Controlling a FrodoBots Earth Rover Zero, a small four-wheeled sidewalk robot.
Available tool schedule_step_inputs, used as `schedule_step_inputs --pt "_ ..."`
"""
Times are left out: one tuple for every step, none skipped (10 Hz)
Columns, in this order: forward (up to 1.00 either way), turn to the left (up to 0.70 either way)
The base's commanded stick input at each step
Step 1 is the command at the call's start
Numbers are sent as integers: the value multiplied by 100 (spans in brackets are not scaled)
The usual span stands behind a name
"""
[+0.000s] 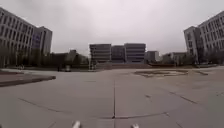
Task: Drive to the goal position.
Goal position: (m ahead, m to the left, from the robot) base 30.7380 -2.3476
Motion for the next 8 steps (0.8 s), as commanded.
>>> schedule_step_inputs --pt "70 -3" --pt "70 0" --pt "70 0" --pt "70 0" --pt "70 0" --pt "70 0" --pt "70 0" --pt "70 0"
